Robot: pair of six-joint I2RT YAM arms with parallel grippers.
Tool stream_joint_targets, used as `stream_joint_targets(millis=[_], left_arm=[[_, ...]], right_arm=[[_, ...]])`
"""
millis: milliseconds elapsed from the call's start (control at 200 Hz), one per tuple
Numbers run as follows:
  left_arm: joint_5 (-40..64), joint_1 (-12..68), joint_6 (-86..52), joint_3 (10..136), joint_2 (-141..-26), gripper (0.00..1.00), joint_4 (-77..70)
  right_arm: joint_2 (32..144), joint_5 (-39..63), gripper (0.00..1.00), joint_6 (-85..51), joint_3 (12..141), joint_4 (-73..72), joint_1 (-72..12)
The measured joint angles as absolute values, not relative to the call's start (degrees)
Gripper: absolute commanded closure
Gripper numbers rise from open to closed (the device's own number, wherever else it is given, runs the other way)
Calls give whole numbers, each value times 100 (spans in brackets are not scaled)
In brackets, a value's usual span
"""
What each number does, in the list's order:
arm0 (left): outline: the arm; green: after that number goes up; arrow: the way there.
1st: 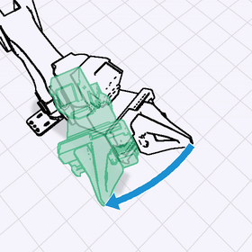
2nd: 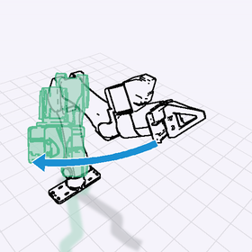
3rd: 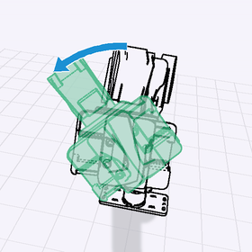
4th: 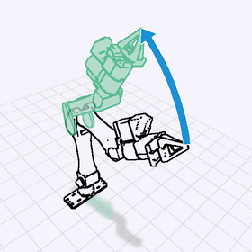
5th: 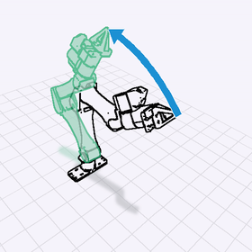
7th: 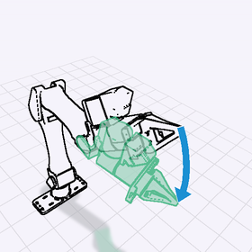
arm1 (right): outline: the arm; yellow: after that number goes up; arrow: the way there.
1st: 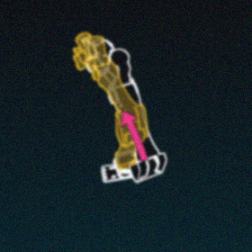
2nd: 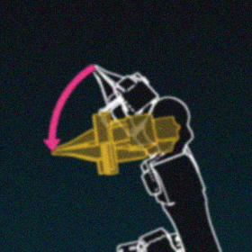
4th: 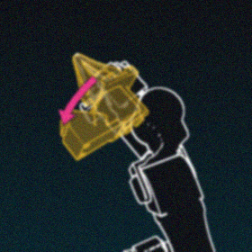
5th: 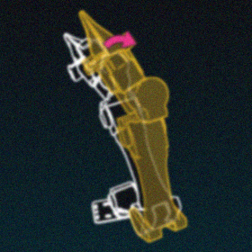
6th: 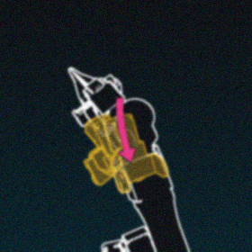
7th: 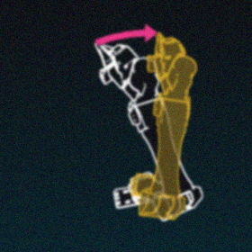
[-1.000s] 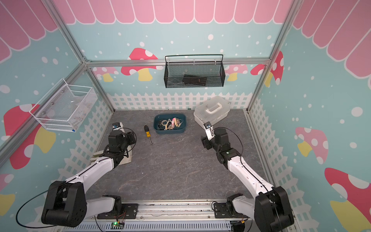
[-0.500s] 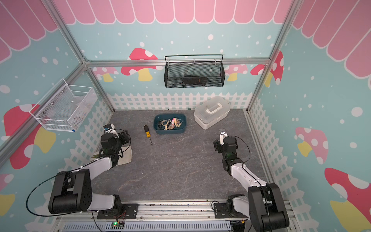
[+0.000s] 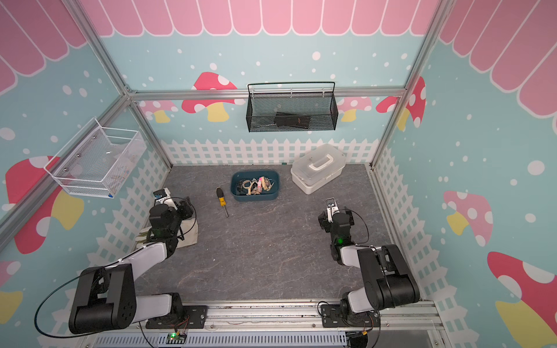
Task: Put the watch into the storage box
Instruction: Reset both arms
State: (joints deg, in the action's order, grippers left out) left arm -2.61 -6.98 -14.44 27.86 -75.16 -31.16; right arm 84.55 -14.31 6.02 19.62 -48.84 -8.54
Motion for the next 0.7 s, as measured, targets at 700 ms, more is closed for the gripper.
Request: stream_joint_targets(millis=[700], left_arm=[[-163,-607,-1026,2115,-8147,1,-4362]], right_arm=[[8739,-1393,1,690,1865,-5579,-849]])
